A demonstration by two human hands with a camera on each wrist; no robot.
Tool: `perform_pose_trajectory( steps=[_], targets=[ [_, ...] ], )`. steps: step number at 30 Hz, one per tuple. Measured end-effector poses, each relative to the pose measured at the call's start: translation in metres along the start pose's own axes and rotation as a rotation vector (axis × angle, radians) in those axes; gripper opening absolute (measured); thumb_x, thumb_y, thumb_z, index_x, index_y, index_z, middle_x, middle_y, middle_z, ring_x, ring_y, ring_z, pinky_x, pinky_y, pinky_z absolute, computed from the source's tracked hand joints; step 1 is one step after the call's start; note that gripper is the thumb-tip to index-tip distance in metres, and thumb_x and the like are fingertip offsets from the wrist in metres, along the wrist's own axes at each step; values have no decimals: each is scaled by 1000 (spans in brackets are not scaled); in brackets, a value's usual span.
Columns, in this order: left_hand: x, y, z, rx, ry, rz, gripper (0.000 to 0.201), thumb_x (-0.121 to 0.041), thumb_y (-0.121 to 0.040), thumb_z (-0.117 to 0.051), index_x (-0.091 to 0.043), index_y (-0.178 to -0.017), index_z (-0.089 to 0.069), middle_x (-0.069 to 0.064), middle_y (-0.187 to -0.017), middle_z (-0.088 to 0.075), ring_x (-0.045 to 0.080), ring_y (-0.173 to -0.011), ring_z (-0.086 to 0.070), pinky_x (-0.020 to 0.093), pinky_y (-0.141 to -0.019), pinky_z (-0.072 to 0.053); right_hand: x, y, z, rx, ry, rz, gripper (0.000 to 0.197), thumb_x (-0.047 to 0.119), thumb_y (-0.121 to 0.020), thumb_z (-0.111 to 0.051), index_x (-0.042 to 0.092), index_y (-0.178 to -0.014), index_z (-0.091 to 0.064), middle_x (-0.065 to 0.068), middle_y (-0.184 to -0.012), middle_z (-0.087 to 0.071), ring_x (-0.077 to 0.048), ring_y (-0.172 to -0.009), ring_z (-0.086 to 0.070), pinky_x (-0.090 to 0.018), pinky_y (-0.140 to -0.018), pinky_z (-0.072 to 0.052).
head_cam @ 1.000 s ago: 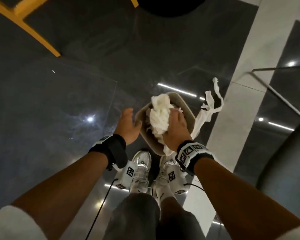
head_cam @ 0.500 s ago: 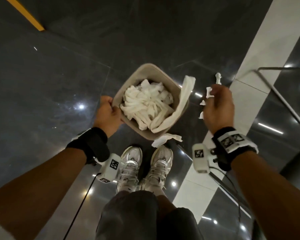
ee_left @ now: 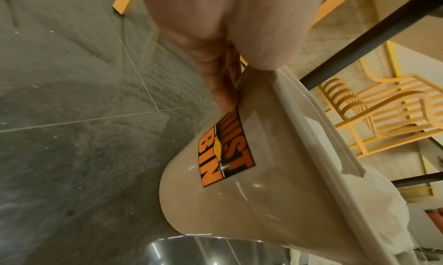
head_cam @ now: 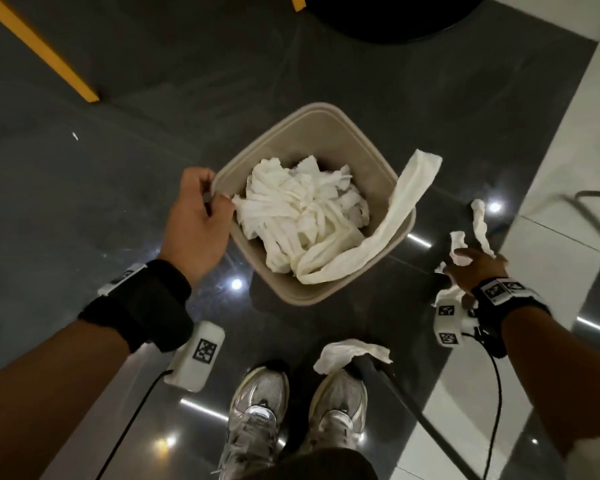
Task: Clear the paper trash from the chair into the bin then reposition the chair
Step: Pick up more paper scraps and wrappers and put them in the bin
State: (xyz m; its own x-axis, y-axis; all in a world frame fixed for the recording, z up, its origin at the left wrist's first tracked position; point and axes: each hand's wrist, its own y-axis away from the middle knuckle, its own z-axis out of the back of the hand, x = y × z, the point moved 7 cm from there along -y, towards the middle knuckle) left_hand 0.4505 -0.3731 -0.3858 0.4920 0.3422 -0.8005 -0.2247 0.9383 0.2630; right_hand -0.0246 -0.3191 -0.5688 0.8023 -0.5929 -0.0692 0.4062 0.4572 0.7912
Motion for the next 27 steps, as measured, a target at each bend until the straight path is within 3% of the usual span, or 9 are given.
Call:
perform_pose_trajectory(
  steps=[3,6,9,13,16,19,22,25,27],
  targets=[
    [0,-6,0,-1,1,-20,9,-15,-99,-47,-18,-106,-43,-11,-82,-53,-7,-63,-53,9,-58,-44,3,-7,-6,3,44,-24,73,41,-82,-76,20,-145,-47,-20,-156,-31,-44,-141,-36,-48,-115,-35],
    [3,-2,1,4,18,5,7,-17,-101,-46,-19,-107,-43,-10,-82,-54,-6,-63,-55,10,-57,-47,15,4,-12,-56,6,23,50,22,-93,-69,2,-136,-53,-25,-142,-48,-44,-125,-54,-41,-98,-47],
    [7,12,2,36,87,73,9,-18,-102,-47,-18,-109,-42,-5,-89,-59,2,-66,-64,21,-57,-57,30,34,-37,6,40,120,28,16,-92,-63,4,-116,-68,-20,-120,-69,-38,-114,-64,-33,-88,-46],
    [6,30,6,62,143,142,13,-15,-102,-48,-17,-112,-41,-5,-93,-60,10,-71,-70,34,-61,-63,64,85,-71,75,26,280,18,10,-91,-60,8,-103,-72,-11,-100,-68,-31,-107,-65,-27,-83,-41],
    [8,50,4,115,214,188,14,-14,-102,-49,-17,-112,-40,-2,-105,-58,18,-82,-74,36,-65,-63,83,125,-104,140,55,385,22,11,-92,-60,7,-113,-67,-11,-112,-63,-28,-107,-61,-28,-87,-42],
    [14,67,6,142,222,210,14,-13,-102,-52,-23,-105,-42,6,-117,-56,17,-86,-74,39,-68,-64,86,148,-152,234,218,464,57,19,-83,-75,6,-133,-51,-15,-138,-50,-36,-122,-57,-40,-100,-49],
    [21,69,8,95,255,207,18,-9,-101,-53,-25,-102,-43,10,-114,-57,16,-83,-74,38,-67,-64,68,146,-190,265,419,480,79,16,-78,-81,7,-144,-39,-13,-144,-39,-36,-130,-47,-44,-105,-46],
    [26,65,4,61,255,200,14,-8,-100,-53,-16,-108,-44,9,-112,-59,16,-79,-74,33,-64,-63,63,135,-202,122,547,509,52,14,-95,-61,10,-142,-41,-11,-142,-43,-31,-127,-49,-42,-101,-48],
    [26,61,3,43,243,191,14,-9,-100,-52,-19,-107,-45,7,-110,-60,17,-80,-74,34,-64,-63,69,127,-202,95,569,574,36,15,-103,-42,9,-139,-46,-12,-139,-49,-32,-123,-54,-43,-101,-49]
  ],
)
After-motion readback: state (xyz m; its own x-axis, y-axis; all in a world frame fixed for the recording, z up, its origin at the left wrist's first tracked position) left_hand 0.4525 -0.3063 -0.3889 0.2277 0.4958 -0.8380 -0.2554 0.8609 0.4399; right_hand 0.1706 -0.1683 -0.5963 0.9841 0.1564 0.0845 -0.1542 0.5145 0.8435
